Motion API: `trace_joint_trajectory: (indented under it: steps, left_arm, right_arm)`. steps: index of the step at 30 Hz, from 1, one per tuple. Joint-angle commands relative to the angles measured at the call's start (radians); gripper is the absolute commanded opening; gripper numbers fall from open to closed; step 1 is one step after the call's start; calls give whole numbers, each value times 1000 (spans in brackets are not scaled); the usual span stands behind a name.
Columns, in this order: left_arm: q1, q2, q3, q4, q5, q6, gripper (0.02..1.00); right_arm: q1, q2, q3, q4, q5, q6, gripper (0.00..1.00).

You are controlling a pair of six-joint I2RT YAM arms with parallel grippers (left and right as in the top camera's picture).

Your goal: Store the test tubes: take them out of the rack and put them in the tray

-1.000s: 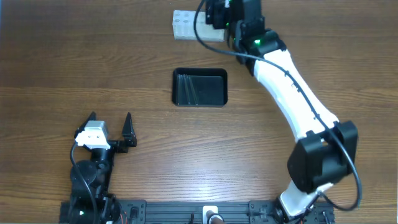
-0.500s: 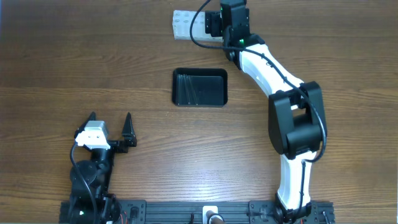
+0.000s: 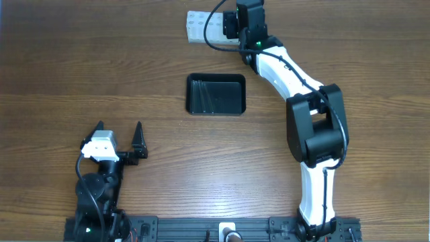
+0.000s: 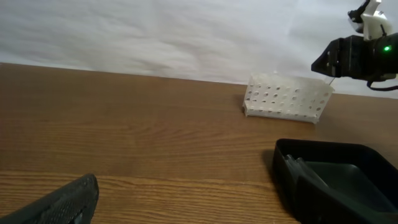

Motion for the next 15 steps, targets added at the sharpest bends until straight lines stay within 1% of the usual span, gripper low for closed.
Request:
trace_joint_trajectory:
  steps: [1,7,10,12,15]
  left_arm:
    - [5,-9,-5,-1,13,14,1000]
    - [5,-9,-5,-1,13,14,998]
    - [5,-9,-5,-1,13,14,1000]
    - [5,-9,-5,-1,13,14,998]
    - [5,-9,-5,-1,13,14,998]
  right_arm:
    - [-2,32,26,8,-1,6,621]
    - [-2,45,26,23,-1,6,557]
    - [-2,45,26,30,-1,6,487]
    - [-2,45,26,32,-1,6,419]
    - [-2,45,26,33,-1,6,362]
